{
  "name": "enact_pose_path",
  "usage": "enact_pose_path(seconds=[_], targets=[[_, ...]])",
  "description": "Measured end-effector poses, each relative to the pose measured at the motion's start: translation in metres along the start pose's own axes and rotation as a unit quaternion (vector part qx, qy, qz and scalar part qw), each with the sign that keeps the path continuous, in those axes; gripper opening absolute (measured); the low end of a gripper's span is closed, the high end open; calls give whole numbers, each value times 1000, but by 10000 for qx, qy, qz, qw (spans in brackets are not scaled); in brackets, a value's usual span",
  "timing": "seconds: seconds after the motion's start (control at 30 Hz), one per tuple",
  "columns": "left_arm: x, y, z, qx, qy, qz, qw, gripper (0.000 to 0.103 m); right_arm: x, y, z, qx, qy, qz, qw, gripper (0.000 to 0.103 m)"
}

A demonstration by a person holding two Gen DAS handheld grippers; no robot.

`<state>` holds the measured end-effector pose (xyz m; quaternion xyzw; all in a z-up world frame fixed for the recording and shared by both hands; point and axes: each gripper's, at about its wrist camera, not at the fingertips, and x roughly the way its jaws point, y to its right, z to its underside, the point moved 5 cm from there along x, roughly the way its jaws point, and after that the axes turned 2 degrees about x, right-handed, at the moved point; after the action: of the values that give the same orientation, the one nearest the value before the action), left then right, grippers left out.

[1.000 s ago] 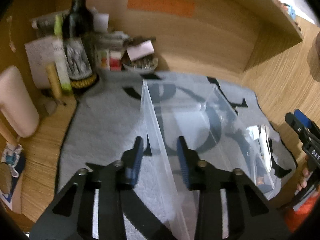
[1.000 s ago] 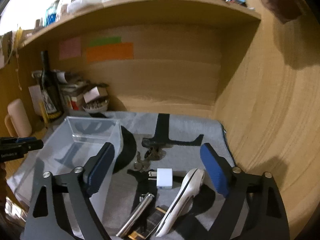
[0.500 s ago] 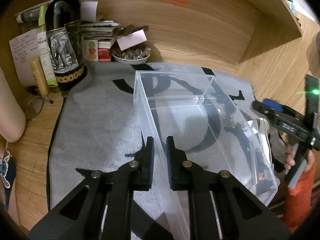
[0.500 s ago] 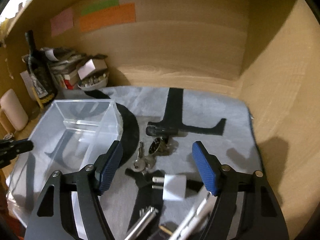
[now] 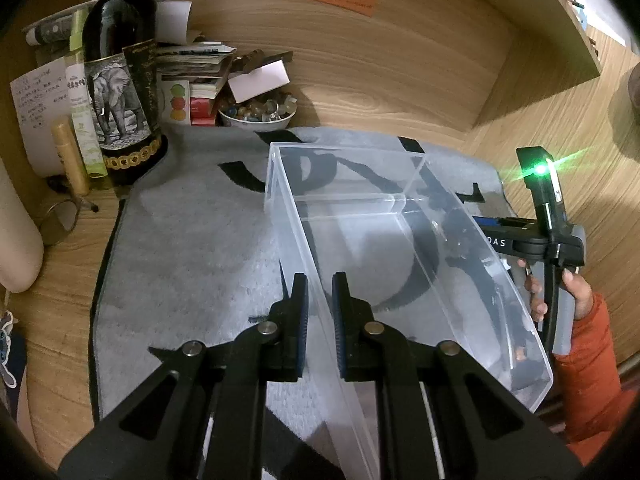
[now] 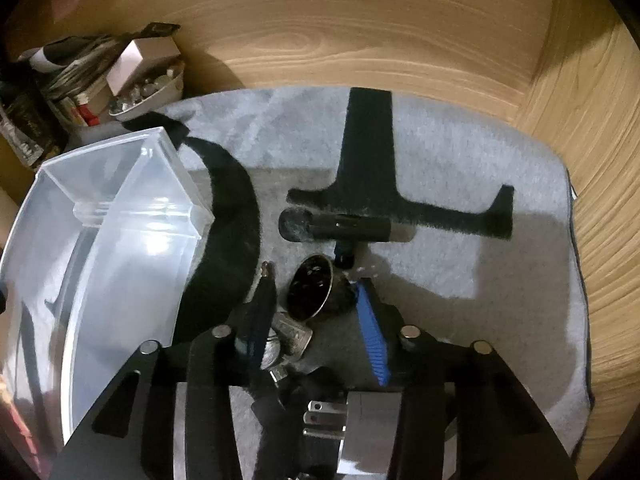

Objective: Organize rigid objects
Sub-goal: 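Grasp the wall of the clear plastic box with the left tool, then grasp the black round puck with the right tool, then carry the puck over the box and open the right tool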

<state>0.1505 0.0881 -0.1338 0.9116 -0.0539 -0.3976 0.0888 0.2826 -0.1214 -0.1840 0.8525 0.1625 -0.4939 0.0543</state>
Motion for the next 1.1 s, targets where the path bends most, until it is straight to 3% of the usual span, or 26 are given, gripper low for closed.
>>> enact_pose_path(seconds=[0.3,0.57,0.87,1.1], targets=[[0,1,1,45,18,-47,10000,12,-7,0,-3,66,178,-28,9998,33],[-1,1,1,37,85,-68,9999,12,-54,-10,-4,-31,740,-1,9973,33],[-1,2,2,79,124,-57,9999,13,-107,-49,-6,-509,1398,-155,9887,33],[-2,0,2,39,161,44,9999,13,-117,-92,-3,-990,1500,-393,9829,33]])
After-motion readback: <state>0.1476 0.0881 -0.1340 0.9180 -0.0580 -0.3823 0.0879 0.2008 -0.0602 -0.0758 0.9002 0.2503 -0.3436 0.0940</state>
